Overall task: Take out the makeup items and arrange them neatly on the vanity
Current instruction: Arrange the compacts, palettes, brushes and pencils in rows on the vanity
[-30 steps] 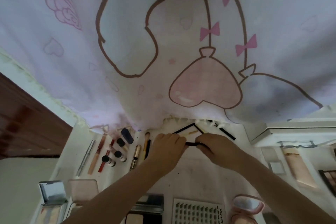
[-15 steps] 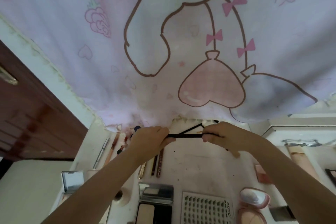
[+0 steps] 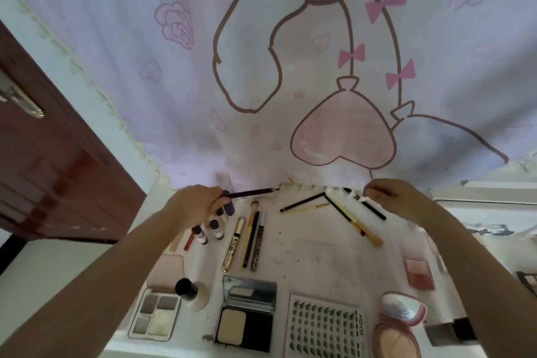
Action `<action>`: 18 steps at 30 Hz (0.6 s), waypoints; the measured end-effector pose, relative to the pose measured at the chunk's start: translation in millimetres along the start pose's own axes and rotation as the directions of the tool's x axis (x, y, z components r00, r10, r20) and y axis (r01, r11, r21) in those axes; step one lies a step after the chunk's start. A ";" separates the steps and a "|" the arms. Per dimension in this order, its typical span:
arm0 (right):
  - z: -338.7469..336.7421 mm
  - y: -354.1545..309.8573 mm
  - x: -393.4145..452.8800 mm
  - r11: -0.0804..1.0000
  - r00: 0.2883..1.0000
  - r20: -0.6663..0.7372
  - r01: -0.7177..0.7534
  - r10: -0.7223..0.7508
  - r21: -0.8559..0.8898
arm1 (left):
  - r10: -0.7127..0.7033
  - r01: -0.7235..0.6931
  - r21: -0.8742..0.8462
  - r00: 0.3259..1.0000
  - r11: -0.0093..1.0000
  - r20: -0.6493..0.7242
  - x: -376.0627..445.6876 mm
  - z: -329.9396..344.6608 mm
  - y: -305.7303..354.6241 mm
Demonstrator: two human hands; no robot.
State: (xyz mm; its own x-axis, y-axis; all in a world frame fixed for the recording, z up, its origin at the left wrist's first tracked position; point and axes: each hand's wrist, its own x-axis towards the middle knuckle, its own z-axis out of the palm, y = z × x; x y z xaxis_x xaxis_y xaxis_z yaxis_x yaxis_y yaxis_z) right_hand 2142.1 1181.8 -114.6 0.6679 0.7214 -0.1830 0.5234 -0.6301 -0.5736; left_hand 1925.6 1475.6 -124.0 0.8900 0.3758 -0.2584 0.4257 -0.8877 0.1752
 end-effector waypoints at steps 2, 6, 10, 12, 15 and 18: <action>15.4 -16.2 3.8 0.997 0.997 0.031 0.070 -0.070 0.028 | 0.035 -0.035 0.048 0.999 0.998 0.005 5.6 -1.3 15.4; 38.0 -42.7 17.9 0.974 0.979 -0.057 0.199 -0.194 0.106 | 0.123 -0.115 0.152 0.991 0.982 -0.049 15.9 10.8 40.8; 44.5 -47.2 20.5 0.965 0.968 -0.060 0.248 -0.243 0.082 | 0.138 -0.127 0.187 0.990 0.974 -0.044 14.5 15.2 44.8; 48.5 -47.8 20.5 0.962 0.968 -0.058 0.249 -0.244 0.112 | 0.139 -0.126 0.198 0.989 0.972 -0.052 15.3 15.6 46.9; 53.4 -48.1 21.2 0.960 0.968 -0.046 0.249 -0.246 0.124 | 0.147 -0.132 0.231 0.988 0.964 -0.048 14.8 17.2 50.3; 55.4 -47.5 23.8 0.959 0.965 -0.047 0.262 -0.258 0.105 | 0.126 -0.116 0.244 0.992 0.963 -0.025 14.4 17.5 51.4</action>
State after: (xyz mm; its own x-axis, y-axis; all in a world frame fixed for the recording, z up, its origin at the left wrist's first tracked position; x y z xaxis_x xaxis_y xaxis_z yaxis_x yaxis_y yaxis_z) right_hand 2103.8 1244.9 -135.9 0.5340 0.8454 0.0090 0.6214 -0.3853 -0.6822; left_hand 1957.5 1430.7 -135.3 0.9403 0.2674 -0.2105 0.2665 -0.9633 -0.0330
